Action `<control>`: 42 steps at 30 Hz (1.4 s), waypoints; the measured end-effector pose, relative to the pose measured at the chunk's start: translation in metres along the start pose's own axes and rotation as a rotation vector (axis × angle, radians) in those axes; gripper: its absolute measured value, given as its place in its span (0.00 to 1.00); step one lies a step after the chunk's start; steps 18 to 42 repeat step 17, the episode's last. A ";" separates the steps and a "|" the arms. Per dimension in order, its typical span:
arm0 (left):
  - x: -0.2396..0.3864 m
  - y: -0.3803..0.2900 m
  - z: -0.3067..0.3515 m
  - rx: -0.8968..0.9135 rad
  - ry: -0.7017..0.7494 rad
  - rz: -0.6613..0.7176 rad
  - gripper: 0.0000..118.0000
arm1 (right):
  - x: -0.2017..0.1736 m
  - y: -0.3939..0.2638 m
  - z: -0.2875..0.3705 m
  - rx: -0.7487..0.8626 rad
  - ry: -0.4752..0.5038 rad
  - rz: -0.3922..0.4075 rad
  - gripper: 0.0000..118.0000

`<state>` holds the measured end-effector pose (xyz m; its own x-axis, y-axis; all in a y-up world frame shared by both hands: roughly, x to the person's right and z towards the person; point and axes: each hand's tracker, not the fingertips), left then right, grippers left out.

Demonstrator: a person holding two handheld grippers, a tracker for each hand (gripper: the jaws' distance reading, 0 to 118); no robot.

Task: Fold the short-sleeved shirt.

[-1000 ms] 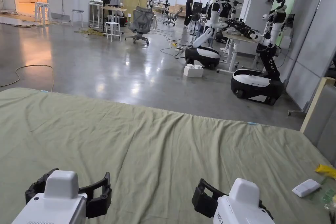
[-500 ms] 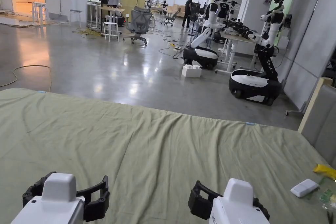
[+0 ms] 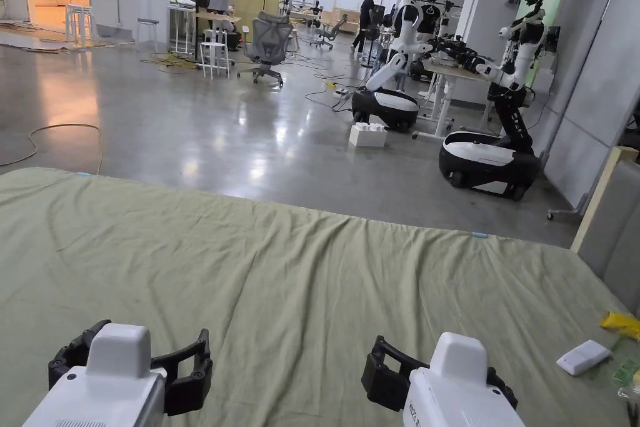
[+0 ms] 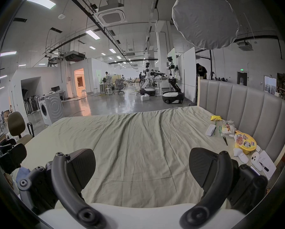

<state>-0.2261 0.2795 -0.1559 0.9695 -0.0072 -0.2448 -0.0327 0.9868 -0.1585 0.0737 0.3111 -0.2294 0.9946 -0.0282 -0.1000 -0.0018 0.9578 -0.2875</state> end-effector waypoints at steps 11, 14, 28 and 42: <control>0.002 0.005 -0.005 0.023 -0.008 0.017 0.89 | 0.002 -0.006 -0.001 0.017 -0.016 0.012 0.97; 0.002 0.005 -0.008 0.030 -0.011 0.022 0.89 | 0.004 -0.008 0.002 0.097 -0.009 0.044 0.97; 0.005 0.006 -0.011 0.028 -0.011 0.014 0.92 | -0.001 -0.009 0.004 0.160 -0.068 0.108 0.97; 0.005 0.006 -0.011 0.028 -0.011 0.014 0.92 | -0.001 -0.009 0.004 0.160 -0.068 0.108 0.97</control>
